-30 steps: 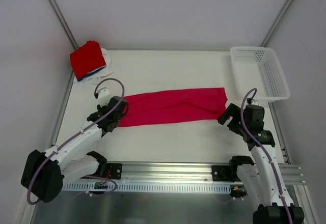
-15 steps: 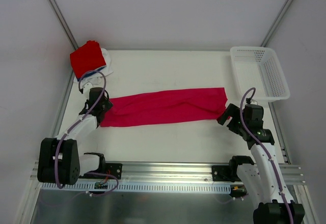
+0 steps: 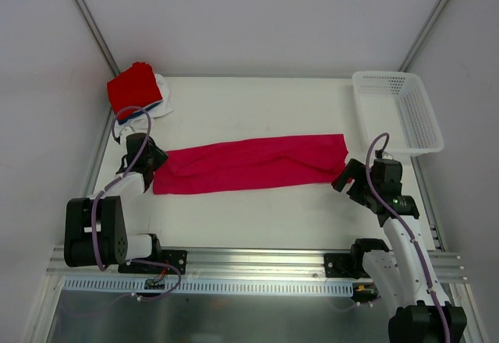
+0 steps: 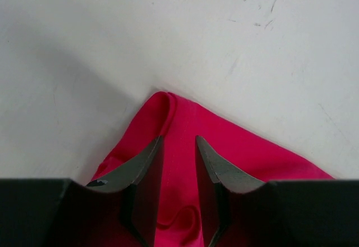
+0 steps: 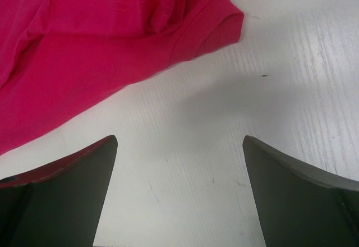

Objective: Fold and stack the t-shirts
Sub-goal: Fold the other side of the tshirt into a rectangle

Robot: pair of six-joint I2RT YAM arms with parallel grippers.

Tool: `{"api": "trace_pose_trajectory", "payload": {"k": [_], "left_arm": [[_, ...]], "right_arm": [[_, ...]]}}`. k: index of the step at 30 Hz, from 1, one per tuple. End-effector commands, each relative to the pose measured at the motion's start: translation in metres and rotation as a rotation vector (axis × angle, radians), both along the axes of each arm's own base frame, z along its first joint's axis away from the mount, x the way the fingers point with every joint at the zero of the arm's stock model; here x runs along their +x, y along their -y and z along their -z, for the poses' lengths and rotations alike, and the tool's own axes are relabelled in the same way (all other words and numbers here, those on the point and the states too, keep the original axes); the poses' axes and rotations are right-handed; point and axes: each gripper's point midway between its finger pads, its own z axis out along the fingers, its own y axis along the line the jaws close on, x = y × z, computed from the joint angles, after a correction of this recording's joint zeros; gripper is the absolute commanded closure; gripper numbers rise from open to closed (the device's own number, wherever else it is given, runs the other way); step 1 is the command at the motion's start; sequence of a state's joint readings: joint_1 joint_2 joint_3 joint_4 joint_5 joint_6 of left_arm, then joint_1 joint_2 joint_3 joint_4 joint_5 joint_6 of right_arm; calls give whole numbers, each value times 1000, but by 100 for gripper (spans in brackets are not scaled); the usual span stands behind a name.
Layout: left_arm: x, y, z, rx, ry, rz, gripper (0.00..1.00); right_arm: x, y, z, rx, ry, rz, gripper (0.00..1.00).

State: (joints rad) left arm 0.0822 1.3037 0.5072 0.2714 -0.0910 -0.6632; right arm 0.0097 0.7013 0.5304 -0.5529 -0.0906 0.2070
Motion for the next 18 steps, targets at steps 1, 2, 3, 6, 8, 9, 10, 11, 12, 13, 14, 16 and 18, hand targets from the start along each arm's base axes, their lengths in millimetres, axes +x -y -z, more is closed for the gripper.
{"api": "trace_pose_trajectory", "payload": {"k": [1,2,3,6,8,9,10,11,12,13,14,16,18], "left_arm": [[-7,-8,9,-30,-31,-90,71],[-7,-9,10,-30,-33,-102,71],[-8,-9,11,-33,-39,-104,71],[-8,-9,17,-49,-68,-122,71],[-10,-10,22,-65,-83,-148,72],[-12,-12,23,-58,-93,-164,72],[-14,-14,24,-56,-97,-183,72],[-14,-17,23,-62,-100,-210,72],[-15,-18,24,-58,-112,-222,72],[-16,-20,26,-52,-120,-233,73],[-14,-21,26,-57,-121,-245,73],[-11,-20,28,-65,-129,-245,74],[-4,-19,28,-70,-134,-235,74]], "right_arm": [[8,3,-6,-16,30,1,1],[8,3,-6,-16,27,1,1],[8,3,-6,-17,27,2,1],[9,4,-5,-17,27,5,0],[10,4,-5,-16,24,6,1],[10,4,-5,-17,22,5,1],[10,4,-6,-16,24,6,1],[10,4,-5,-16,22,6,0],[10,4,-5,-17,22,7,1],[11,4,-6,-18,24,8,0],[12,4,-6,-19,25,7,1],[12,4,-6,-19,24,7,1],[13,4,-6,-19,18,7,1]]}}
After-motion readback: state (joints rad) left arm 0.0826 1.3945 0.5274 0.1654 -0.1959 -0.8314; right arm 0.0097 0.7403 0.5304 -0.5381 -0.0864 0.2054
